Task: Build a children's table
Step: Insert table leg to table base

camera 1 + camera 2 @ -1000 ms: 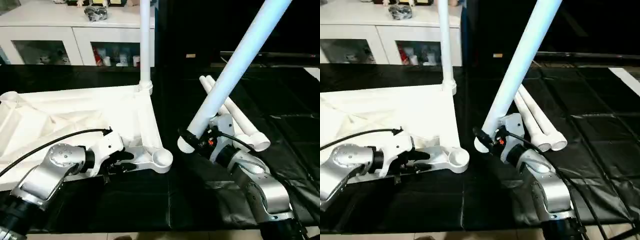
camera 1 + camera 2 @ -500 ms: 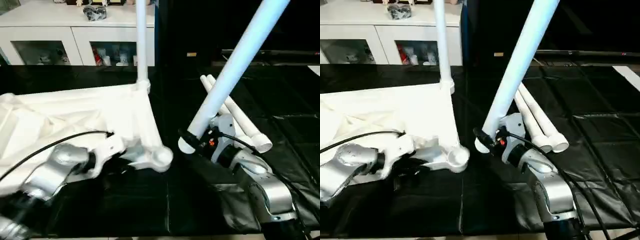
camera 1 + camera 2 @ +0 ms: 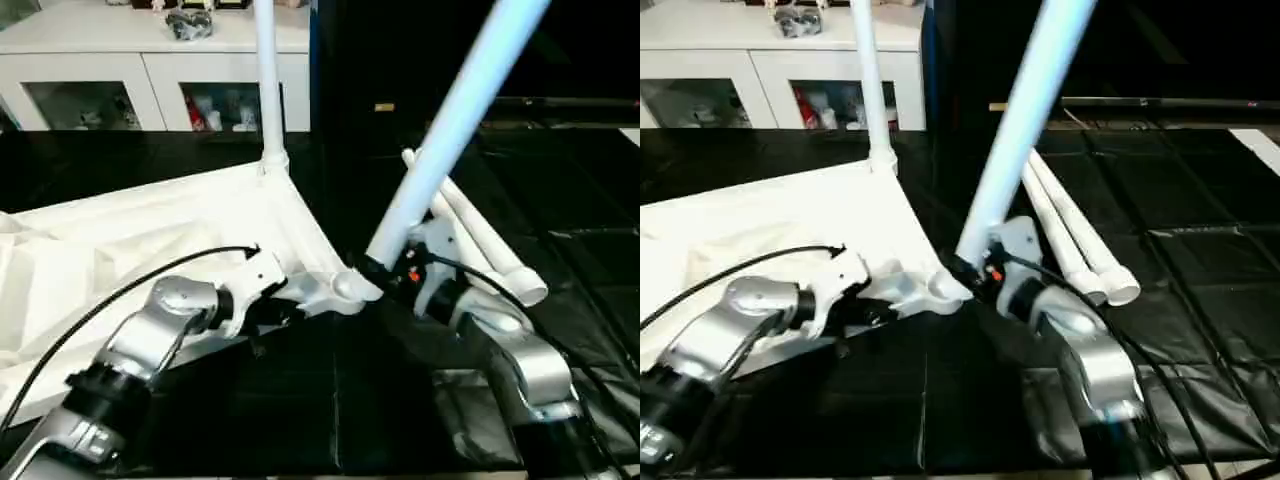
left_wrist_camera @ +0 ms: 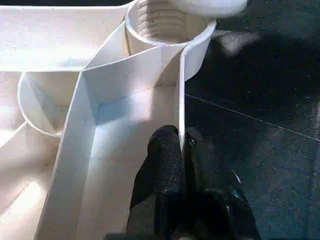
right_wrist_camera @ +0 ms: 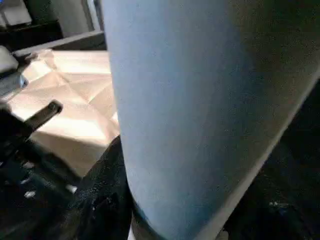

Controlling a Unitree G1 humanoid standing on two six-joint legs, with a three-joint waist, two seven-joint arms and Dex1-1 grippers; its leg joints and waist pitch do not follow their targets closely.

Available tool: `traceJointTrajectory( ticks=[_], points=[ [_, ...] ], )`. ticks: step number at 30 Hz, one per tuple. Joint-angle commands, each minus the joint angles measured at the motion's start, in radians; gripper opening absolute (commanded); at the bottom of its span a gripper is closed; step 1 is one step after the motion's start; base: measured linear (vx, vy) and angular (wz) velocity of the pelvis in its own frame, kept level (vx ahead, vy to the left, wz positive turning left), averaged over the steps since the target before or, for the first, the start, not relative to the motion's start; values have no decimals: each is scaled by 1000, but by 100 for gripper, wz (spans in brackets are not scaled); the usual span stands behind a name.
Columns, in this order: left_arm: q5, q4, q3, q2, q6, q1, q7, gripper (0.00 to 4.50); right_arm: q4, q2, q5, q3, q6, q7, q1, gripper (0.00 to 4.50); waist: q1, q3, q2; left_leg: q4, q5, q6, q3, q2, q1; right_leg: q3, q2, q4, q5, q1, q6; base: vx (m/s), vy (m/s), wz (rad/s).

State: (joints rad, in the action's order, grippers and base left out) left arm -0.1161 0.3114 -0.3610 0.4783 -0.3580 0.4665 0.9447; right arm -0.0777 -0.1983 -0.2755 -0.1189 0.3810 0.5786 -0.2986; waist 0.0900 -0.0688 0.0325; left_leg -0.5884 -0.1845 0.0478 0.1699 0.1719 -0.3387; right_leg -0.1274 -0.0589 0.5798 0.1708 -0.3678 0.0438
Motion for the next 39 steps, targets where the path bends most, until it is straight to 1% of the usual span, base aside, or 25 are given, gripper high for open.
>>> traceJointTrajectory(
  ticks=[1,2,3,5,6,9,11,12,14,16,20,21,22,23,24,29,31,32,33,35,36,39],
  points=[
    [-8,17,11,-12,13,1,-12,0,-44,5,12,-7,-16,18,-33,193,-2,58,-3,72,-271,-19,-32,62,6,69,-110,-94,447,34,69,0,0,0],
    [-4,19,9,-11,11,0,-7,0,-67,8,17,-12,-22,22,-45,193,-2,60,-1,71,-272,-18,-33,61,7,69,-111,-91,448,35,72,0,0,0],
    [-1,20,7,-10,11,-1,-4,0,-82,10,20,-13,-29,23,-54,193,-4,56,-4,70,-279,-19,-31,59,7,69,-111,-97,471,32,65,0,0,0],
    [10,22,3,-8,15,-4,7,0,-129,17,31,-16,-50,28,-83,193,-4,55,-6,69,-282,-19,-31,58,10,68,-114,-98,492,30,66,0,0,0],
    [14,22,2,-7,19,-5,10,0,-149,18,35,-21,-58,36,-95,193,-4,55,-5,69,-280,-19,-31,59,9,67,-114,-99,502,31,60,0,0,0],
    [18,26,1,-8,30,-6,19,0,-200,20,47,-30,-83,50,-122,193,-5,56,-7,71,-274,-20,-31,61,8,69,-113,-97,487,31,59,0,0,0],
    [13,26,6,-12,38,-7,26,0,-245,23,51,-34,-93,60,-145,193,-6,56,-9,71,-265,-23,-30,61,8,71,-112,-94,472,30,70,0,0,0],
    [9,23,9,-14,37,-8,27,0,-264,20,56,-41,-94,73,-154,193,-5,56,-7,70,-265,-24,-30,61,8,71,-113,-93,473,31,72,0,0,0],
    [10,24,11,-15,42,-8,28,0,-277,19,61,-45,-99,81,-159,193,-5,57,-10,71,-257,-26,-29,61,7,72,-113,-92,469,31,71,0,0,0],
    [4,27,18,-20,43,-9,28,0,-301,17,67,-53,-103,97,-167,193,-5,56,-9,71,-252,-29,-29,61,6,72,-112,-92,465,31,73,0,0,0],
    [-6,27,29,-28,47,-13,37,0,-331,25,58,-48,-104,123,-176,193,-5,56,-11,71,-256,-31,-28,61,7,72,-113,-93,477,31,74,0,0,0],
    [-4,29,31,-28,48,-13,37,0,-350,26,62,-56,-114,141,-185,193,-6,54,-14,71,-258,-32,-28,61,6,71,-113,-95,488,31,70,0,0,0],
    [-3,29,31,-28,49,-13,37,0,-355,27,61,-59,-114,149,-187,193,-5,56,-13,71,-257,-32,-29,61,6,71,-114,-93,488,31,70,0,0,0],
    [-1,30,31,-28,49,-13,37,0,-358,28,61,-62,-114,155,-189,193,-6,54,-12,71,-261,-33,-29,61,6,71,-114,-95,495,30,69,0,0,0],
    [1,30,32,-28,50,-13,36,0,-359,30,61,-66,-113,163,-191,193,-6,54,-13,71,-263,-33,-28,61,8,71,-113,-97,502,29,67,0,0,0],
    [9,32,34,-26,55,-13,41,0,-372,29,71,-73,-121,184,-202,193,-6,53,-13,74,-266,-33,-29,62,7,71,-113,-97,509,28,62,0,0,0],
    [10,32,34,-26,55,-13,44,0,-374,28,72,-72,-122,185,-204,193,-3,54,-12,72,-269,-32,-27,62,12,72,-114,-100,515,25,63,0,0,0],
    [12,31,34,-24,57,-12,47,0,-377,28,74,-72,-124,189,-206,193,-3,54,-12,73,-266,-31,-28,63,11,73,-115,-98,510,26,65,0,0,0],
    [14,30,32,-21,59,-13,53,0,-380,27,77,-73,-126,196,-209,193,-3,55,-13,75,-261,-31,-30,65,7,73,-114,-95,491,30,67,0,0,0],
    [14,29,32,-20,59,-13,56,0,-382,25,79,-74,-127,199,-210,193,-4,56,-13,76,-261,-31,-30,66,7,74,-113,-92,471,28,74,0,0,0],
    [14,27,32,-18,60,-14,60,0,-387,23,84,-77,-130,203,-211,193,-4,55,-14,76,-265,-30,-29,65,7,74,-114,-92,478,28,77,0,0,0],
    [15,25,32,-16,61,-14,68,0,-402,19,92,-78,-139,200,-216,193,-3,54,-14,74,-265,-31,-28,62,7,74,-115,-96,502,28,71,0,0,0]
  ],
)
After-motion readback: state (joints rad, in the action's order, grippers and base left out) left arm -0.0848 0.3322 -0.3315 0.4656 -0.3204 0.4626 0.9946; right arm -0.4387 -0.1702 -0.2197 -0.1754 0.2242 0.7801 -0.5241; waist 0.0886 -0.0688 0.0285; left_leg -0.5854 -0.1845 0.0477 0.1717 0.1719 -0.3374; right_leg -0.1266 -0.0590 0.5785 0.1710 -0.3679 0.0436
